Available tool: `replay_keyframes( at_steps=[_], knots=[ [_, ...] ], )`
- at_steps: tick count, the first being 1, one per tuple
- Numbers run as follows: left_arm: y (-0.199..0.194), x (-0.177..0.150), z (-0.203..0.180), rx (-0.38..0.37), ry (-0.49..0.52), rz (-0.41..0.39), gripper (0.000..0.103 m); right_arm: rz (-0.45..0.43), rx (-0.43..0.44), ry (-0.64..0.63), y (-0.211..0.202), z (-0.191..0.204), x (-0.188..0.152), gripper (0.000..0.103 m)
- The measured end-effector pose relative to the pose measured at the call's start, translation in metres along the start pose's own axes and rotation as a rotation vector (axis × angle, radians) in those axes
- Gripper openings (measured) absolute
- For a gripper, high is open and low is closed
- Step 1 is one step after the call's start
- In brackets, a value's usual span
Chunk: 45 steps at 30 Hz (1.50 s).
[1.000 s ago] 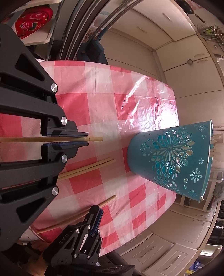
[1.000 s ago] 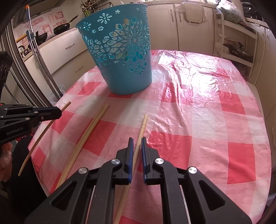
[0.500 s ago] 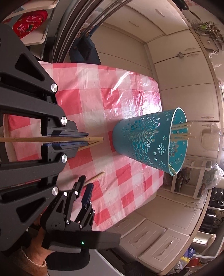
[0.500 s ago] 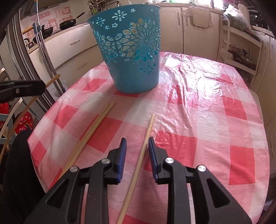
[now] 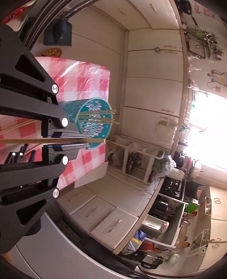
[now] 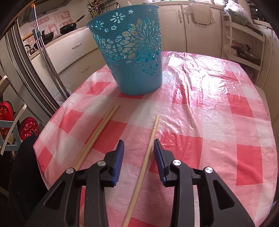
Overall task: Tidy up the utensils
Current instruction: 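Lift the chopstick with the left tool and lower it into the basket, then open the left tool and withdraw it while the right tool grasps a chopstick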
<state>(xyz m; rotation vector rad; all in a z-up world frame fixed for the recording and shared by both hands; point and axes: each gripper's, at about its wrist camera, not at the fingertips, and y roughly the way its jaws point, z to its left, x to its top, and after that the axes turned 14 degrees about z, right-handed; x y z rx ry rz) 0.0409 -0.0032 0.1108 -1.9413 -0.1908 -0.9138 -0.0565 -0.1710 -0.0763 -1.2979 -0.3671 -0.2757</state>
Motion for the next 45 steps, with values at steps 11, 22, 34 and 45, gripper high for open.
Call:
replay_keyframes(
  at_steps=[11, 22, 34, 45],
  knots=[
    [0.020, 0.074, -0.009, 0.087, -0.027, -0.279, 0.004, 0.002, 0.030, -0.003, 0.001, 0.002, 0.001, 0.046],
    [0.103, 0.104, 0.026, 0.147, -0.163, -0.300, 0.005, 0.007, 0.040, -0.015, 0.003, 0.005, 0.002, 0.052],
    [0.132, 0.067, 0.033, 0.223, -0.110, -0.190, 0.011, 0.008, 0.043, -0.015, 0.003, 0.005, 0.003, 0.053],
    [0.075, -0.046, 0.060, 0.465, -0.112, -0.116, 0.094, 0.011, 0.037, 0.039, -0.004, -0.002, -0.001, 0.053]
  ],
)
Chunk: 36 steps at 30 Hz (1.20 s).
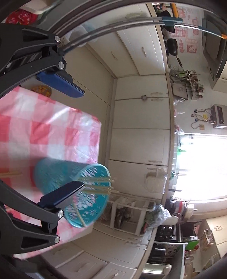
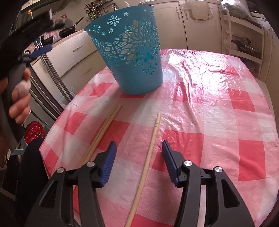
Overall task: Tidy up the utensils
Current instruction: 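Open the left tool and withdraw it while the right tool grasps a chopstick, then lift the chopstick with the right tool and drop it into the basket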
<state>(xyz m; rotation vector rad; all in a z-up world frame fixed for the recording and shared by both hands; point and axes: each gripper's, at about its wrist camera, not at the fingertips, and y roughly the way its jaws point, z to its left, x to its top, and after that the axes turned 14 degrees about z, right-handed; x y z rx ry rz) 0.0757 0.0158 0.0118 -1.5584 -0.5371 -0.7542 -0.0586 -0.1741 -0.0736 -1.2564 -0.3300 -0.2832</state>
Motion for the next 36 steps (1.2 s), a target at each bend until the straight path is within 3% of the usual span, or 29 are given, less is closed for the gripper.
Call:
replay_keyframes(
  at_steps=[5, 8, 13, 19, 25, 36],
  knots=[
    [0.037, -0.052, 0.028, 0.042, 0.017, 0.210, 0.095, 0.010, -0.062, 0.028, 0.000, -0.001, 0.003, 0.048],
    [0.056, -0.066, 0.034, 0.060, 0.013, 0.262, 0.095, 0.021, -0.114, 0.016, 0.002, 0.002, 0.006, 0.041],
    [0.074, -0.076, 0.032, 0.070, 0.027, 0.290, 0.095, 0.035, -0.177, -0.012, 0.007, 0.009, 0.012, 0.032],
    [0.081, -0.078, 0.022, 0.071, 0.074, 0.295, 0.095, 0.043, -0.249, -0.025, 0.009, 0.009, 0.016, 0.009],
    [0.083, -0.078, 0.012, 0.071, 0.123, 0.311, 0.095, 0.063, -0.249, 0.056, 0.002, 0.000, 0.011, 0.008],
    [0.088, -0.078, 0.016, 0.053, 0.108, 0.342, 0.095, 0.093, -0.215, 0.009, 0.003, 0.004, 0.016, 0.006]
  ],
)
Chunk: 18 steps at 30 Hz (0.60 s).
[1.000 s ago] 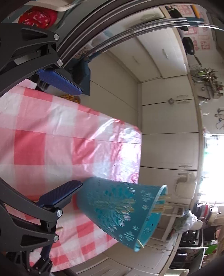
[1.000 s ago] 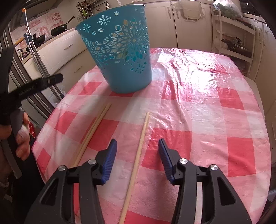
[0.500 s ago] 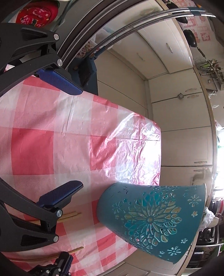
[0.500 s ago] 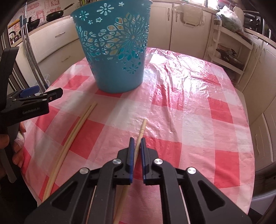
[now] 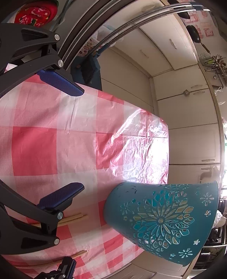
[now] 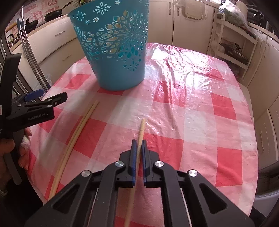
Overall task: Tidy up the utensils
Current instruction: 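Lift the chopstick with the right tool and drop it into the basket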
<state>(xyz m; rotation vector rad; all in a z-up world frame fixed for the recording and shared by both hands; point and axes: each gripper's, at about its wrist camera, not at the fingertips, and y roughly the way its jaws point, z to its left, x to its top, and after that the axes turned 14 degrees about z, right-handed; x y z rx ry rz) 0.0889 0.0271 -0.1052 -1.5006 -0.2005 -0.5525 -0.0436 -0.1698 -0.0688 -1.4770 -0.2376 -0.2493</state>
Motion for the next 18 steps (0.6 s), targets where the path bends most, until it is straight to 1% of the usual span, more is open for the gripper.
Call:
replay_keyframes(
  at_steps=[2, 4, 6, 9, 11, 13, 15, 16, 18],
  knots=[
    [0.001, 0.000, 0.000, -0.001, -0.001, 0.004, 0.095, 0.004, 0.025, 0.005, -0.003, 0.000, -0.001, 0.006],
    [0.001, 0.001, 0.000, -0.002, -0.003, 0.008, 0.095, 0.032, 0.032, 0.003, 0.001, -0.001, -0.001, 0.008],
    [0.002, 0.001, 0.000, -0.003, -0.005, 0.012, 0.095, 0.020, 0.015, -0.023, 0.001, 0.002, -0.002, 0.009],
    [0.003, 0.001, 0.001, -0.003, -0.008, 0.015, 0.095, 0.014, -0.033, -0.072, 0.003, 0.011, -0.003, 0.009],
    [0.004, 0.002, 0.001, -0.004, -0.009, 0.019, 0.095, 0.013, -0.014, -0.060, 0.003, 0.009, -0.004, 0.006],
    [0.004, 0.001, 0.001, -0.006, -0.011, 0.021, 0.095, 0.008, 0.051, -0.006, -0.002, 0.001, -0.005, 0.006],
    [0.005, 0.001, 0.002, -0.008, -0.015, 0.024, 0.095, -0.021, 0.175, 0.057, -0.015, -0.009, -0.004, 0.006],
    [0.005, 0.002, 0.003, -0.009, -0.017, 0.025, 0.095, -0.055, 0.235, 0.081, -0.026, -0.013, -0.004, 0.006],
    [0.006, 0.002, 0.003, -0.010, -0.018, 0.030, 0.095, -0.118, 0.300, 0.099, -0.049, -0.018, 0.004, 0.006]
  ],
)
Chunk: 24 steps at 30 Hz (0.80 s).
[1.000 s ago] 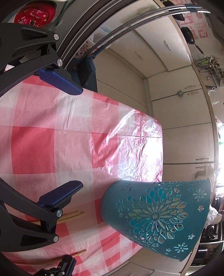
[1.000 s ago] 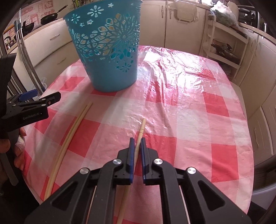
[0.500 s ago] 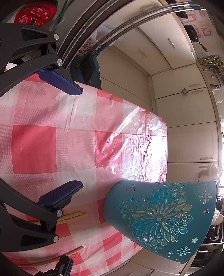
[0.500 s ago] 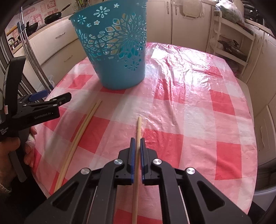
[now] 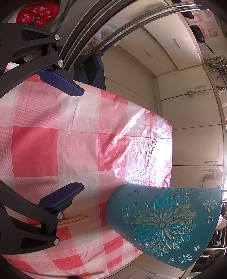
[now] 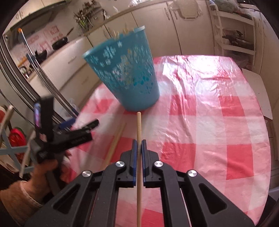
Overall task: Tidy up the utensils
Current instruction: 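Lift the chopstick with the right tool and drop it into the basket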
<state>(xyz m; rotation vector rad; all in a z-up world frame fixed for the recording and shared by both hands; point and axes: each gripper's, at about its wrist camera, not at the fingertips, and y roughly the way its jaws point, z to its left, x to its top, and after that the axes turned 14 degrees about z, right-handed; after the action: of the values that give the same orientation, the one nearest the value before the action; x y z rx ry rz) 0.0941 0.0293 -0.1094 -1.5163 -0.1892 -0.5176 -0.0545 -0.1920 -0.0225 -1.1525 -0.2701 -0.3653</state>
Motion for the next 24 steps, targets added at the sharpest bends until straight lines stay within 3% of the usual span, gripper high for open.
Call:
replay_keyframes(
  at_steps=[5, 11, 17, 24],
  knots=[
    [0.001, 0.000, 0.000, 0.001, -0.003, 0.004, 0.095, -0.198, 0.151, 0.018, -0.058, 0.015, 0.048, 0.006],
    [0.004, 0.001, 0.004, -0.016, -0.018, 0.015, 0.095, -0.415, 0.190, -0.025, -0.094, 0.050, 0.121, 0.006],
    [0.005, 0.000, 0.008, -0.031, -0.027, 0.019, 0.095, -0.591, 0.049, 0.007, -0.082, 0.063, 0.172, 0.006],
    [0.007, 0.000, 0.008, -0.043, -0.027, 0.016, 0.095, -0.548, -0.092, 0.011, -0.033, 0.054, 0.181, 0.006]
  ],
)
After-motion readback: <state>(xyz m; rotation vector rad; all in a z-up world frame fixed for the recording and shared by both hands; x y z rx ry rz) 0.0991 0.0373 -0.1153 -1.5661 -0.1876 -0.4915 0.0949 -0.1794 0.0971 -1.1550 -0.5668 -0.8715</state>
